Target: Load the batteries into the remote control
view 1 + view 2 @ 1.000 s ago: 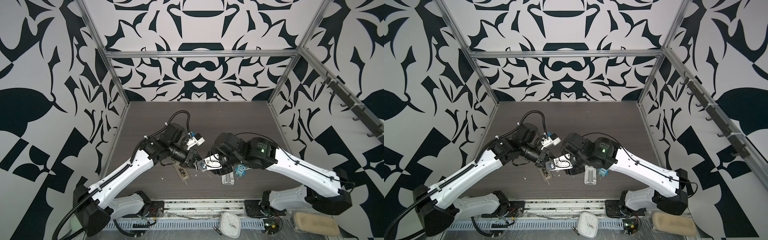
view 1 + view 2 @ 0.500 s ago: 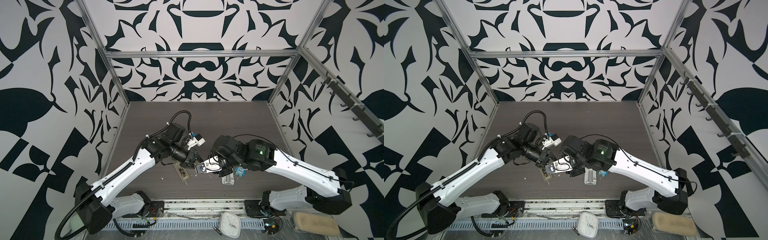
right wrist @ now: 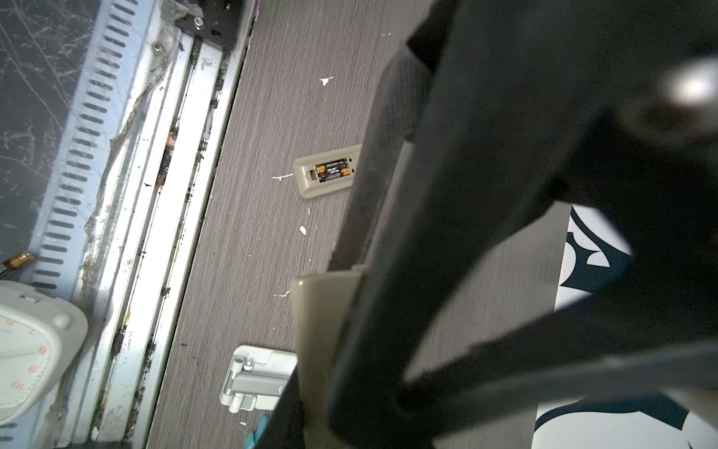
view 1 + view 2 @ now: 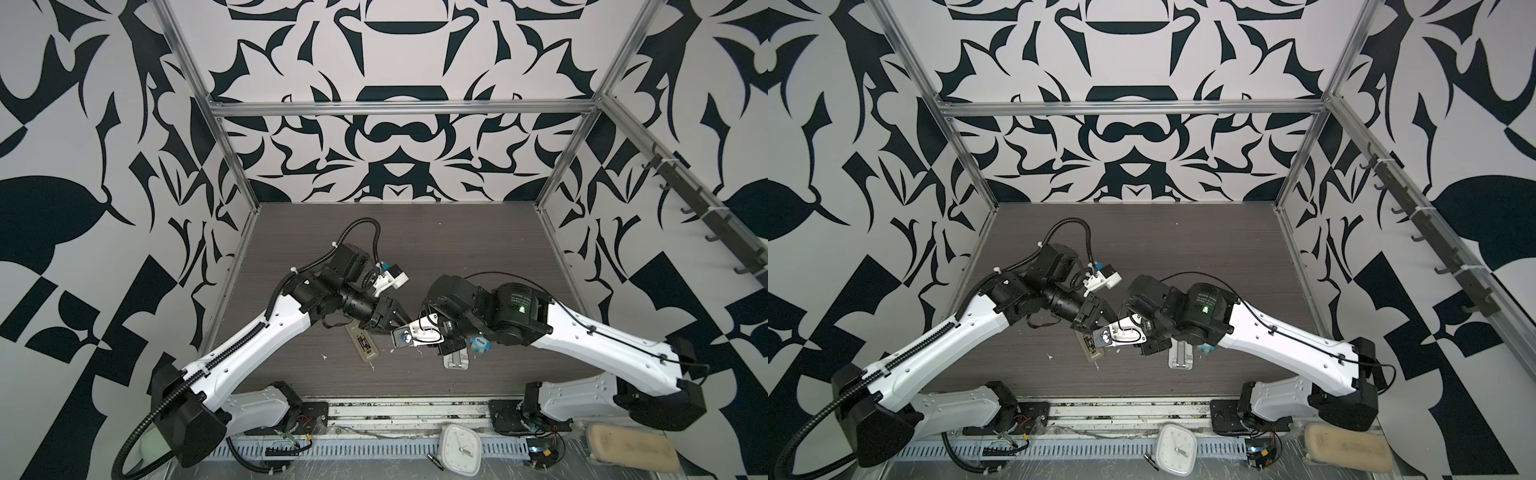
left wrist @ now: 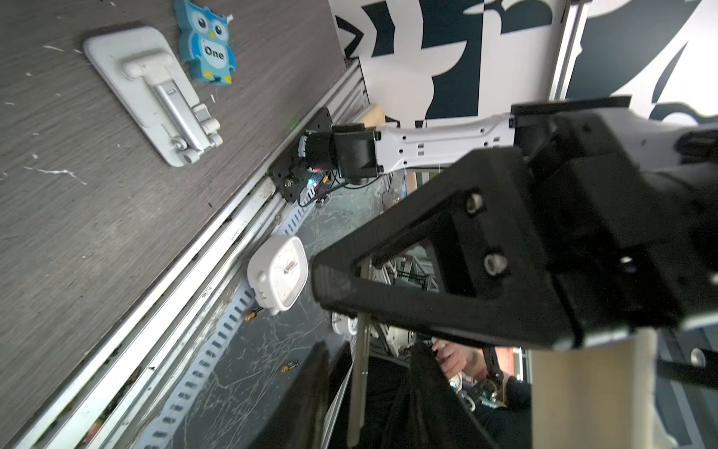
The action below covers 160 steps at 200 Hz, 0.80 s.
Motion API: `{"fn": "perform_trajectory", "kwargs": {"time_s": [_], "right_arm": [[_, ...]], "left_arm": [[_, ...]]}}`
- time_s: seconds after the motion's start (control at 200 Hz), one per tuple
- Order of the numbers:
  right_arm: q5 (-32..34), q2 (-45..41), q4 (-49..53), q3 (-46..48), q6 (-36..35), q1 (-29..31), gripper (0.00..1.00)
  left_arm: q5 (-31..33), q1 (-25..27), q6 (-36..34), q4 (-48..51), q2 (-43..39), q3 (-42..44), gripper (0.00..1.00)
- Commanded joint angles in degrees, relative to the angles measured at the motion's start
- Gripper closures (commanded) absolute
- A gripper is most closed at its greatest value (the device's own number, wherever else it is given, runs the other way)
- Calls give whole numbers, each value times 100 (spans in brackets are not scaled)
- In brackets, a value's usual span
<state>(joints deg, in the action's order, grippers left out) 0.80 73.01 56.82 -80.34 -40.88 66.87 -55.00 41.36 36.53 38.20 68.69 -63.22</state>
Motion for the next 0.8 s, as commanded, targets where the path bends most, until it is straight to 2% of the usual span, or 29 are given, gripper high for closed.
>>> {"fn": "perform_trajectory", "kwargs": {"time_s": [0.0,0.105,0.21,0.36,0.515,0.655,0.795], "right_arm": [[107,-207,-248,81,400,1,79],[144,-240,-338,188,704,-102,80],[244,-229,-417,281,1215,-306,82],[247,-60,-301,241,2136,-641,84],[396,51,-275,249,2883,-743,85],[622,134,-95,263,3299,-827,87],[742,178,109,286,3656,-1036,88]], "left_arm": [[281,-74,118,-125,-243,-89,48],[392,-135,232,-140,-489,134,36],[737,-228,405,-118,-922,551,30],[2506,-397,491,551,-1514,1160,29],[3806,-548,1364,765,-2047,1953,29],[4116,-559,2349,568,-2613,2796,28],[4141,-559,3025,91,-3018,3596,22]]}}
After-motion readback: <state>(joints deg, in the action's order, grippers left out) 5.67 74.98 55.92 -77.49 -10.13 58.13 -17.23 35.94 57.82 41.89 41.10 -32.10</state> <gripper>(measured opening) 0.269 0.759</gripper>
